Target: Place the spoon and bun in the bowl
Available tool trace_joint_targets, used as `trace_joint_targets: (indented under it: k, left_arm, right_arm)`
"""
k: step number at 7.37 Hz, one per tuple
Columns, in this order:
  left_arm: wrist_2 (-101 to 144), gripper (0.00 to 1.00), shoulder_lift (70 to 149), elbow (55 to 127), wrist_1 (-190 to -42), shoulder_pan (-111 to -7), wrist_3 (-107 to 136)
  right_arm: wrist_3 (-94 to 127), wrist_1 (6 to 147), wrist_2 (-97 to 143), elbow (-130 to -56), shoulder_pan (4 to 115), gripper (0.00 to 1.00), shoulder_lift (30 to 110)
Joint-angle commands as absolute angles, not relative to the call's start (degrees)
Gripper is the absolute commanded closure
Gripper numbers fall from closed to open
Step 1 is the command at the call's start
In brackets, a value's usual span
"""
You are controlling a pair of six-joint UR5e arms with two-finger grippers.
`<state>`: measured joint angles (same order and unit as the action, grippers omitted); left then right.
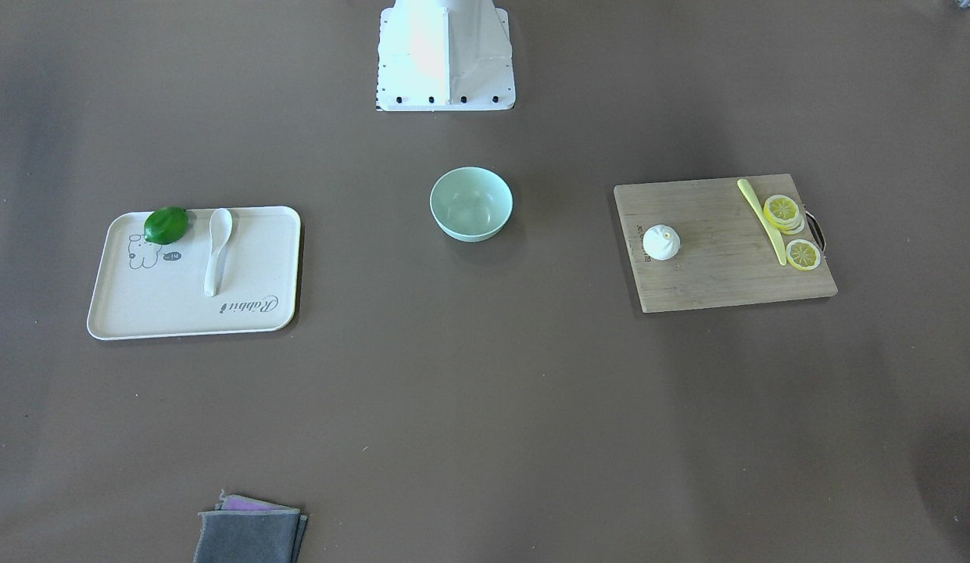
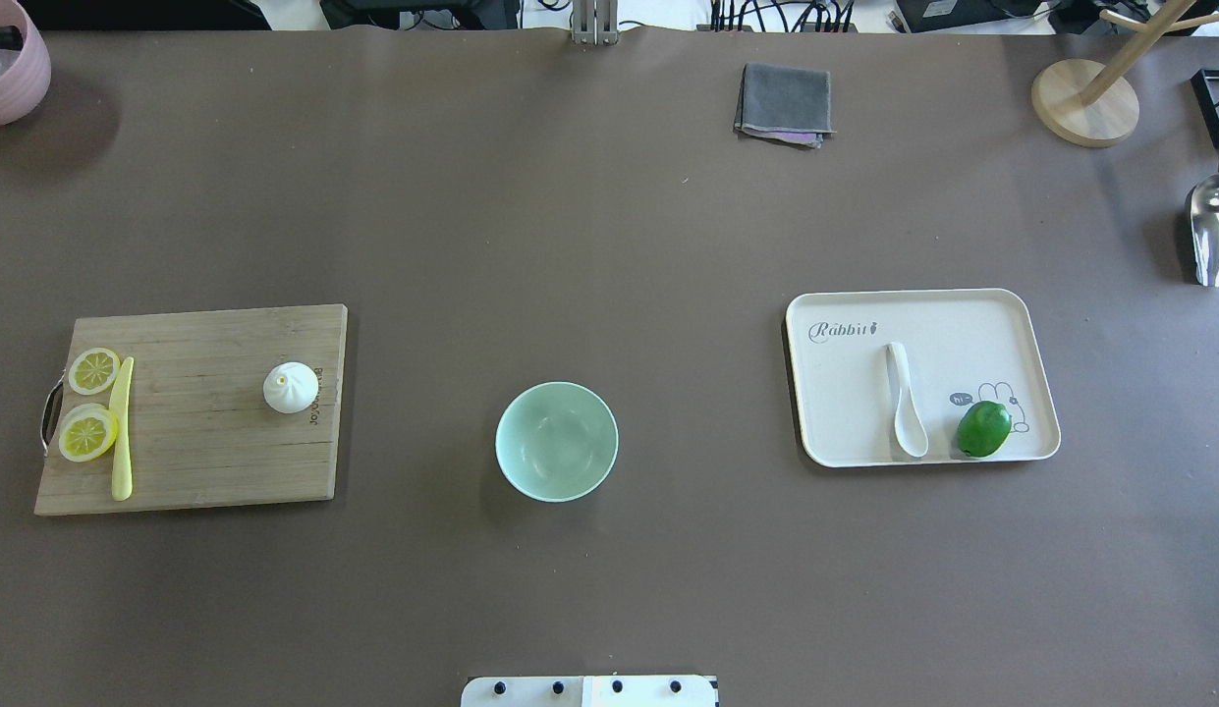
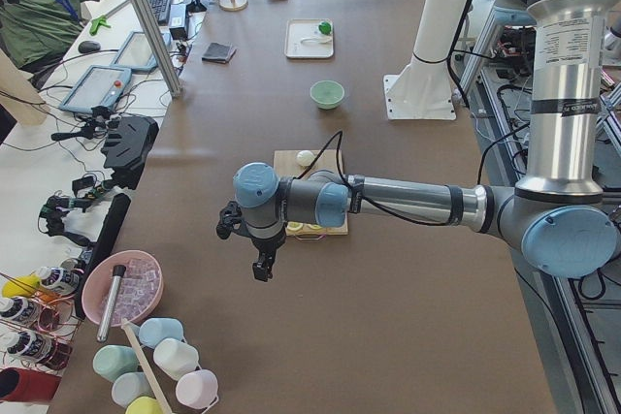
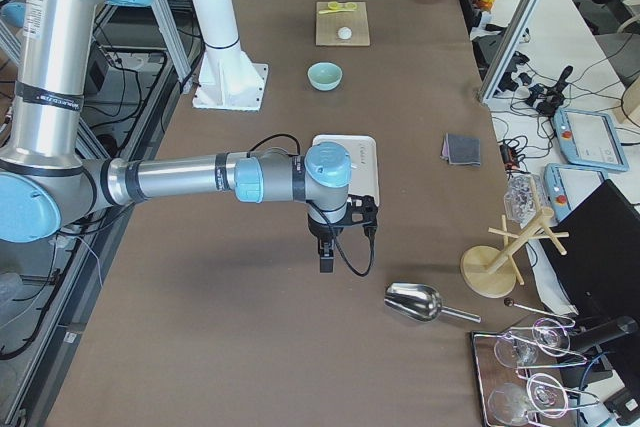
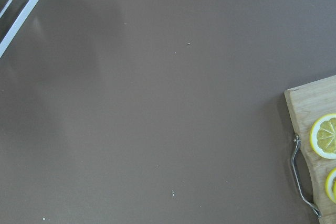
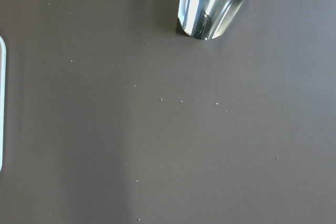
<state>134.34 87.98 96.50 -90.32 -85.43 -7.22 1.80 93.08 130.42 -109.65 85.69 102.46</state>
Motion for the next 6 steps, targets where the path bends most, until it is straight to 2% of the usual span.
trace_joint_targets:
  k: [1,4,6]
  left_arm:
    - [134.38,0.02,87.98,96.59,-94.01,-85.43,-7.38]
    - [133.95,0.02,87.98,96.42,-101.41,-85.43,-7.12]
    - [133.95,0.02,88.07,96.24,-110.17,-85.52,-6.77]
  right_arm:
    - [2.11,93.08,130.6,-109.86,85.69,0.0,102.39]
    - [2.46,92.99,130.87,-112.93,85.69,0.0,101.61]
    - [2.64,92.99,130.87,-113.73,85.78,0.0,98.28]
